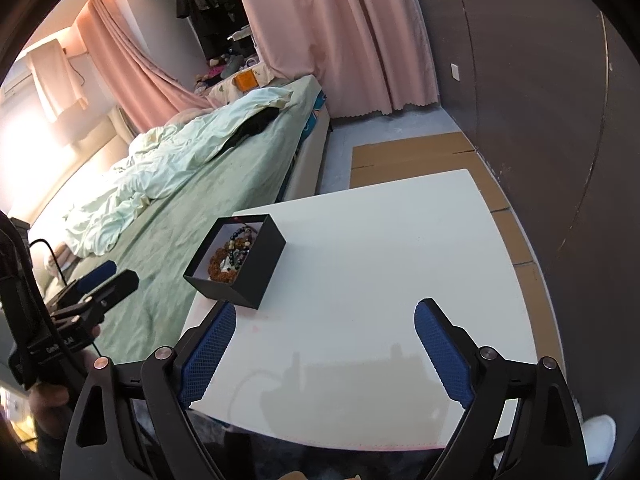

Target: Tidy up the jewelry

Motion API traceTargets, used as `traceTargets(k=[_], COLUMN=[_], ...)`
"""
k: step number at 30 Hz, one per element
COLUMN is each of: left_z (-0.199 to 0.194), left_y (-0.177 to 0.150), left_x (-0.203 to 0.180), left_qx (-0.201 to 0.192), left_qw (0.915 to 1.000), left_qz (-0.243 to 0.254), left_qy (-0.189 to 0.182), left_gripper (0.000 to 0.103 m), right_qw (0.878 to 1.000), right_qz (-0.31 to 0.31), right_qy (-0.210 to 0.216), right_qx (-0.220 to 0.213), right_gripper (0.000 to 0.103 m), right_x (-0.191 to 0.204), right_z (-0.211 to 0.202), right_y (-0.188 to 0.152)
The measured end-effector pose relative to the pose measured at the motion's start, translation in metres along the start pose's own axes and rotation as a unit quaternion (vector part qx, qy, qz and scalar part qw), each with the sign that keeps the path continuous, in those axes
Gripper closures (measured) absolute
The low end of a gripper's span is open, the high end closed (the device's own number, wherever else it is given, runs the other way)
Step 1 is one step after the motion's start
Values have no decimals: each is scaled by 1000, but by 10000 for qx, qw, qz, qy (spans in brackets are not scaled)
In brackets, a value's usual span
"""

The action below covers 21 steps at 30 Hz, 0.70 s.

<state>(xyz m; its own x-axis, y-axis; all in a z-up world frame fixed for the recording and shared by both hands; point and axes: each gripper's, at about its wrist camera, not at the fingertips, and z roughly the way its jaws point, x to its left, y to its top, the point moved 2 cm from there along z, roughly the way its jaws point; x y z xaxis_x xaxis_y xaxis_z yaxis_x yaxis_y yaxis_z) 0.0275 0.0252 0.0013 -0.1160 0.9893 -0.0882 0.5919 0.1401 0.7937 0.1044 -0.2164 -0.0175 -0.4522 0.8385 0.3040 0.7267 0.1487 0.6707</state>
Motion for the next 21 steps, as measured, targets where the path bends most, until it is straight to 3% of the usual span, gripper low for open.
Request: traceTargets(k=[21], left_z=[-4], left_y=[-1], left_x=[-6], left_qx=[0], left_qw=[9999], left_qz=[26], left_qy=[-127], left_gripper=[1], right_qw=[9998], right_qz=[-172], right_qy=[-25], right_qx=[27], right_gripper=[12], right_x=[14], right_z=[6], right_y=[-2])
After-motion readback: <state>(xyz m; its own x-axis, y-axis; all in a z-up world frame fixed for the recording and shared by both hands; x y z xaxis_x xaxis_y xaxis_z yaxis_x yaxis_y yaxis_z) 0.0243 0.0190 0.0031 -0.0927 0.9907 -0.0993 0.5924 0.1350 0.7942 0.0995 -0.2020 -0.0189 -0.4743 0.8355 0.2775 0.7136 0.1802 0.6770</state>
